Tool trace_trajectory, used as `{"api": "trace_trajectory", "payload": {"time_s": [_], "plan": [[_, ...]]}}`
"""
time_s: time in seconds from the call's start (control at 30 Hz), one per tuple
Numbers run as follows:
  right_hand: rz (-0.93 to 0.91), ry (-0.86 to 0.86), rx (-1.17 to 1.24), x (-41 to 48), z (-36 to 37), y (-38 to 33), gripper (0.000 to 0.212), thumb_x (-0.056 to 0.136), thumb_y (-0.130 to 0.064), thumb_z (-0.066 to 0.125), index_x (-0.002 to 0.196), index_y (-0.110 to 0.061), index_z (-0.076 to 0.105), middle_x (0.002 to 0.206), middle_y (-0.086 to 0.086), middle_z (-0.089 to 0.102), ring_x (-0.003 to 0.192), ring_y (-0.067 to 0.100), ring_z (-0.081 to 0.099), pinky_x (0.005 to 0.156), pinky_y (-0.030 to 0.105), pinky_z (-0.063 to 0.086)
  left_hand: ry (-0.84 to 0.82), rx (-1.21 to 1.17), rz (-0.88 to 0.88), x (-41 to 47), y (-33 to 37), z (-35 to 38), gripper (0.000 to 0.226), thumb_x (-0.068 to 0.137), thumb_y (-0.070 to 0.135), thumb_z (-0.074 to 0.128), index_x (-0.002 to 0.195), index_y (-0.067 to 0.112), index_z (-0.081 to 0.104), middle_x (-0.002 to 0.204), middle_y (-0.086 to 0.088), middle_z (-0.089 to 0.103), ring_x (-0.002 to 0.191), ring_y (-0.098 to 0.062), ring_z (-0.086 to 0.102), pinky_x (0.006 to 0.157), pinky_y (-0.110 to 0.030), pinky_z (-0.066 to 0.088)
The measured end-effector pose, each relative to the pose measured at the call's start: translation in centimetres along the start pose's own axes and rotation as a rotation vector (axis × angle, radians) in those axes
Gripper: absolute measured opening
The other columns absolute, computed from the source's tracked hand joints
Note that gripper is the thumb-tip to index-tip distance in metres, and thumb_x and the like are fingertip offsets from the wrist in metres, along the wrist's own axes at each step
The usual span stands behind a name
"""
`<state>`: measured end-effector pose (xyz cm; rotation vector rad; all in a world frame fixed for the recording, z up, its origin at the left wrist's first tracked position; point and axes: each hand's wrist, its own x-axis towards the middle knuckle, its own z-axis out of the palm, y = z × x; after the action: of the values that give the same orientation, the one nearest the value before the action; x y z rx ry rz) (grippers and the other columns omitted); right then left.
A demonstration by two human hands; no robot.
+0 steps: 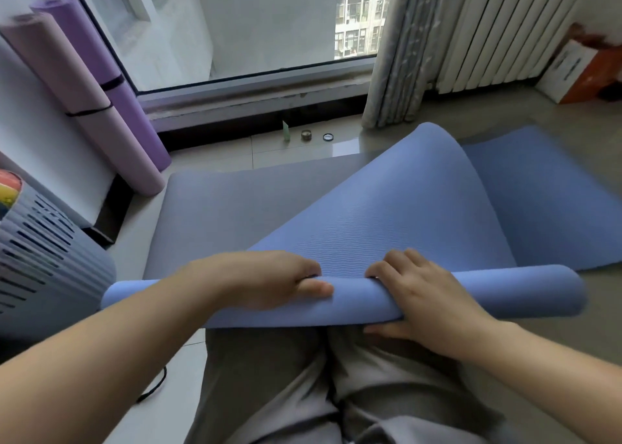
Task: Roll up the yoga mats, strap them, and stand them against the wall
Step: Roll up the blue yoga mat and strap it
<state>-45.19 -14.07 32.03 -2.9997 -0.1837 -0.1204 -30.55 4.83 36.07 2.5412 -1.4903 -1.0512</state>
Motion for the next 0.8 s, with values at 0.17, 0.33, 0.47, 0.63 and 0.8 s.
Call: {"api": "trace_trajectory", "payload": {"time_s": [0.17,0.33,0.47,0.63,0.8], "plan": [[0.095,-0.259,0.081,1.5,-1.0,0.9,0.061,0.071,-0.068,0.064,0.116,-0.031,0.046,0.111,-0.010,0.046,0.106,0.012,0.041,0.079,0.031,0.041,0.450,-0.149,0.064,0.4,-0.7,2.0,0.030,0.094,0.051,0.047,0.108,0.027,0.058,0.102,0.011,0.054,0.095,-0.014,0.056,0.079,-0.025,0.042],[0.089,-0.423,0.240,3.5,-1.6,1.9,0.057,0.071,-0.065,0.068,0.113,-0.030,0.051,0.110,-0.010,0.054,0.100,0.012,0.049,0.087,0.030,0.040,0.694,0.283,0.195,-0.3,-0.8,5.1,0.053,0.084,0.068,0.037,0.109,0.022,0.049,0.095,-0.001,0.063,0.075,-0.023,0.063,0.062,-0.033,0.053],[0.084,-0.472,0.225,4.0,-2.1,1.7,0.060,0.071,-0.066,0.066,0.116,-0.030,0.049,0.110,-0.010,0.052,0.102,0.012,0.047,0.089,0.029,0.040,0.567,0.377,0.114,0.1,-0.9,4.6,0.058,0.081,0.066,0.042,0.120,0.023,0.043,0.101,-0.003,0.059,0.085,-0.027,0.062,0.070,-0.036,0.051],[0.032,-0.046,-0.101,1.6,0.4,-0.5,0.071,0.060,-0.070,0.059,0.114,-0.024,0.052,0.094,0.000,0.058,0.081,0.025,0.056,0.063,0.040,0.050,0.206,0.173,0.054,0.6,-0.8,2.1,0.052,0.088,0.055,0.056,0.129,0.028,0.040,0.124,0.004,0.050,0.112,-0.019,0.049,0.089,-0.035,0.041],[0.139,-0.195,0.018,3.4,-0.7,0.2,0.065,0.071,-0.066,0.065,0.121,-0.028,0.047,0.110,-0.005,0.052,0.103,0.022,0.049,0.077,0.036,0.043,0.130,0.064,0.044,1.5,-1.1,0.3,0.050,0.085,0.056,0.061,0.123,0.027,0.047,0.118,0.005,0.054,0.111,-0.018,0.042,0.090,-0.031,0.038]]}}
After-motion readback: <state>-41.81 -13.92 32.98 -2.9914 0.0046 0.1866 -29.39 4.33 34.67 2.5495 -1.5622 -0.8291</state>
